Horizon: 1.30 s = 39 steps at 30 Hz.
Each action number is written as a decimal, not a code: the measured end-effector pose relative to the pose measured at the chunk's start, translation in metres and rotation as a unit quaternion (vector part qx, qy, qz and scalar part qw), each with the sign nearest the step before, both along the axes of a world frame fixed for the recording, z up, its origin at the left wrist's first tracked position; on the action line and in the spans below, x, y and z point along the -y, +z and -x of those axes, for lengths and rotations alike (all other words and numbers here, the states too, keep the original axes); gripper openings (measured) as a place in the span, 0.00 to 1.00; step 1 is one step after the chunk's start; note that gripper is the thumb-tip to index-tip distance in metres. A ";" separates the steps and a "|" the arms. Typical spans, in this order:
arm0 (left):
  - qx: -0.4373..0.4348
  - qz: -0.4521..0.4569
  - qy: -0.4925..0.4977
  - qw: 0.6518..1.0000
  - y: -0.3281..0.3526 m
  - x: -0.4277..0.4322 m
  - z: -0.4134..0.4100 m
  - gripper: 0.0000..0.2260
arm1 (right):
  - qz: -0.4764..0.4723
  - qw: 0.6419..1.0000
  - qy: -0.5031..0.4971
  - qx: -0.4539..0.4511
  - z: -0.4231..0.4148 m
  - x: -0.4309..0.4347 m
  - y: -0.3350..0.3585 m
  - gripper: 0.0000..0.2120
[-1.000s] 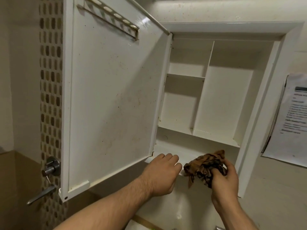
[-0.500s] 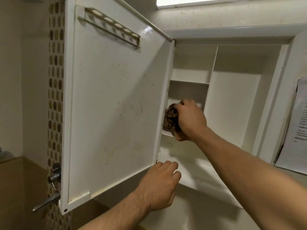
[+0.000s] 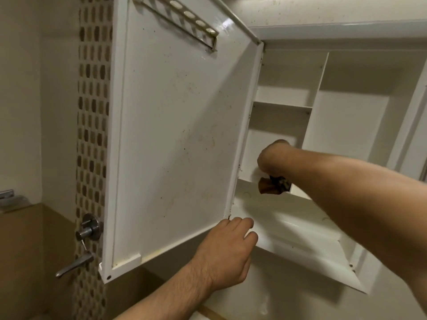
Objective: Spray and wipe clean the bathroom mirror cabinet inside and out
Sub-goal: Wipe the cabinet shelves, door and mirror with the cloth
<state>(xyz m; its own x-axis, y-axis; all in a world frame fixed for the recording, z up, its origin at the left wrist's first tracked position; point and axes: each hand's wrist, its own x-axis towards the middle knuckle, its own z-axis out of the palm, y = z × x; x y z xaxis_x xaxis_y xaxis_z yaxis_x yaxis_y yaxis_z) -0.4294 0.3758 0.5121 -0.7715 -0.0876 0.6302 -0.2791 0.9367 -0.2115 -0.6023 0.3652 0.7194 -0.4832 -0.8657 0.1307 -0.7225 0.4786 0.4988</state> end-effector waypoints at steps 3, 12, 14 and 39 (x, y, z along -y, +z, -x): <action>-0.007 0.001 -0.012 1.000 0.000 -0.001 0.004 0.09 | -0.016 0.987 0.085 -0.134 -0.014 0.006 -0.004 0.05; -0.045 -0.015 -0.036 0.998 -0.001 -0.017 0.030 0.10 | -0.012 0.998 0.057 -0.032 -0.001 -0.019 -0.039 0.12; -0.073 -0.051 -0.030 0.996 0.004 -0.017 0.031 0.10 | 0.077 0.990 0.110 -0.046 -0.001 -0.031 -0.053 0.16; -0.051 -0.065 -0.056 0.995 -0.013 -0.014 0.024 0.10 | 0.103 0.980 -0.163 0.057 0.056 -0.093 -0.020 0.07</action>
<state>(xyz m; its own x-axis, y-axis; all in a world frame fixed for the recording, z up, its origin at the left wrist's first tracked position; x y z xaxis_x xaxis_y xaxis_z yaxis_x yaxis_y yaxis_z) -0.4530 0.3899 0.4991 -0.7142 -0.0913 0.6940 -0.1857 0.9806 -0.0621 -0.6586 0.4583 0.6994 -0.7509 -0.6243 0.2156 -0.5602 0.7749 0.2926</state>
